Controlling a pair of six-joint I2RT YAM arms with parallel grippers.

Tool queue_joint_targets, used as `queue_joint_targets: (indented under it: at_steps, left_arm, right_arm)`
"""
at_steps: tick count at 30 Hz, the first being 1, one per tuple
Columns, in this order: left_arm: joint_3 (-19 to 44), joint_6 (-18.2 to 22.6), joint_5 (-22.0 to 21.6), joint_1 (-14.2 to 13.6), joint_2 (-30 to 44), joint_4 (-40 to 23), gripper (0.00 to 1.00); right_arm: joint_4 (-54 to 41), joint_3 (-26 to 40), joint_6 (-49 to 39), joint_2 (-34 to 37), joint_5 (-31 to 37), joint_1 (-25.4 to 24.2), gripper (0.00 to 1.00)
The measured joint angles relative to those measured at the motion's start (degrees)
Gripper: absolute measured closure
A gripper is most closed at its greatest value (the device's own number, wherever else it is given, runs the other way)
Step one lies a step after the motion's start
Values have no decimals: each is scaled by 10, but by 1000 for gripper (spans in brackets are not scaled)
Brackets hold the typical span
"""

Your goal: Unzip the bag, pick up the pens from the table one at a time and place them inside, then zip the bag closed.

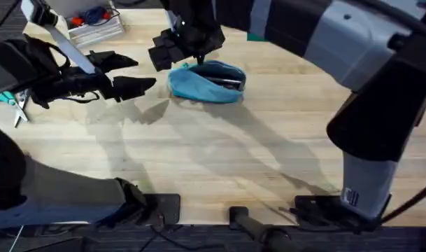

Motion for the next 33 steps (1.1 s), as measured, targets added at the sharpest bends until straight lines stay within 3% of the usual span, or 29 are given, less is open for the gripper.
queue_joint_targets:
  at_steps: [9, 15, 22, 27, 31, 33]
  left_arm:
    - [0, 0, 0, 0, 0, 0, 7]
    - [0, 0, 0, 0, 0, 0, 7]
    - [0, 0, 0, 0, 0, 0, 7]
    - [0, 0, 0, 0, 0, 0, 7]
    - [0, 0, 0, 0, 0, 0, 7]
    - [0, 0, 0, 0, 0, 0, 7]
  right_arm:
    - [-1, 0, 8, 25, 0, 0, 68]
    - [3, 0, 23, 26, -2, 3, 244]
    - [3, 0, 24, 26, -10, 3, 301]
    - [5, 0, 26, 26, -18, 3, 482]
    - [13, 0, 29, 26, -20, 3, 779]
    - [16, 0, 29, 26, -20, 3, 803]
